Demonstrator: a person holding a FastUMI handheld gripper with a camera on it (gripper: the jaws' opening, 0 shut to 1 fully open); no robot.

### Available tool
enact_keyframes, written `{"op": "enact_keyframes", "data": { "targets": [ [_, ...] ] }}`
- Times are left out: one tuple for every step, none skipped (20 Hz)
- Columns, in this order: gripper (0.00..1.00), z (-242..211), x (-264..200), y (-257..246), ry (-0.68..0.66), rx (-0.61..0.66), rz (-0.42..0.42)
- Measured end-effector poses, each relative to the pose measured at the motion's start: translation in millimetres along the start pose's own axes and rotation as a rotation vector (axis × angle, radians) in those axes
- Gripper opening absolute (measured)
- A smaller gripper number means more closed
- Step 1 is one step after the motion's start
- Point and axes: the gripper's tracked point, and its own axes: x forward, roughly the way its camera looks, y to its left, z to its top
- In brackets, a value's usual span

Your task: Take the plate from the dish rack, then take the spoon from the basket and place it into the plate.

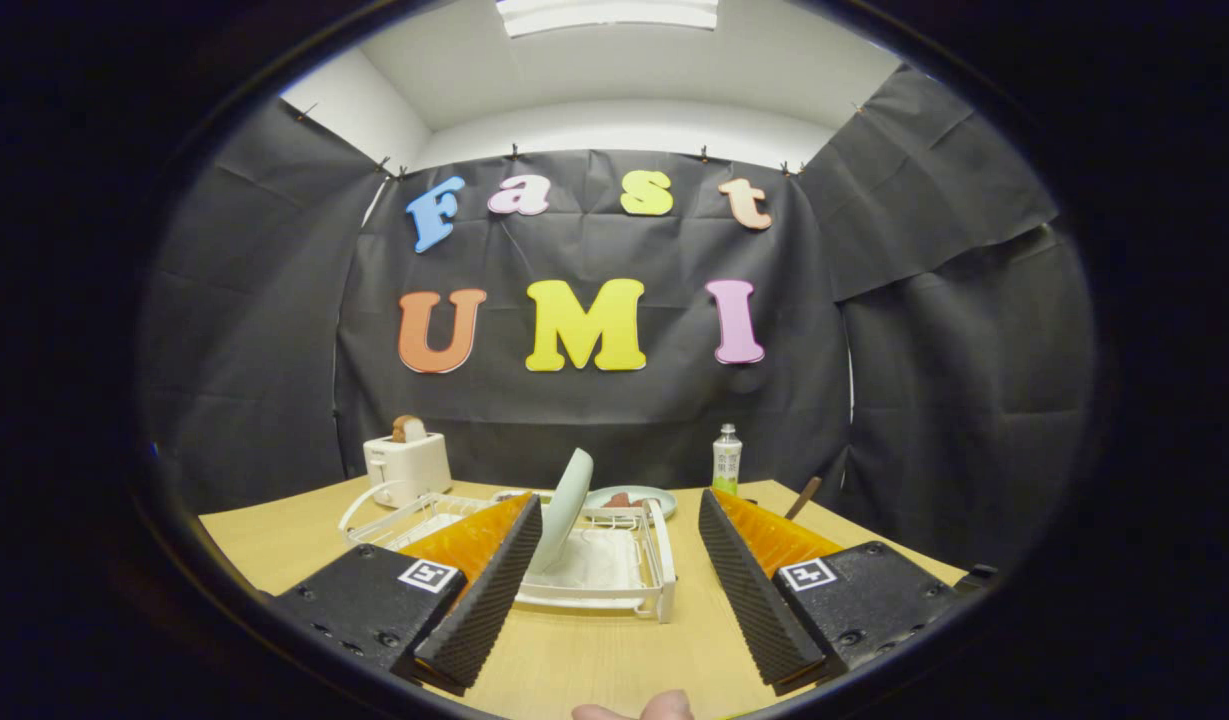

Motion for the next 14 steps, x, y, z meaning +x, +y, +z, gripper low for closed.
{"op": "enact_keyframes", "data": {
  "targets": [
    [1.0,1.7,1.6,-0.7,0.002,0.001,0.004],
    [1.0,6.7,4.2,-1.1,0.001,0.005,0.009],
    [1.0,11.3,7.3,-2.6,0.0,0.008,0.01],
    [1.0,15.1,11.2,-3.9,0.004,0.009,0.013],
    [1.0,20.6,15.8,-4.3,0.007,0.01,0.019],
    [1.0,25.5,22.2,-4.3,0.015,0.005,0.026],
    [1.0,31.1,28.9,-3.7,0.029,0.003,0.036],
    [1.0,36.9,36.3,-4.3,0.045,0.007,0.045],
    [1.0,44.1,44.4,-3.5,0.057,0.017,0.056],
    [1.0,52.7,53.5,-3.2,0.07,0.024,0.062],
    [1.0,58.9,62.5,-4.1,0.081,0.022,0.064],
    [1.0,64.9,72.9,-3.6,0.095,0.014,0.065],
    [1.0,68.7,84.6,-1.4,0.116,0.001,0.072],
    [1.0,70.2,96.0,1.3,0.147,-0.009,0.078]
  ]
}}
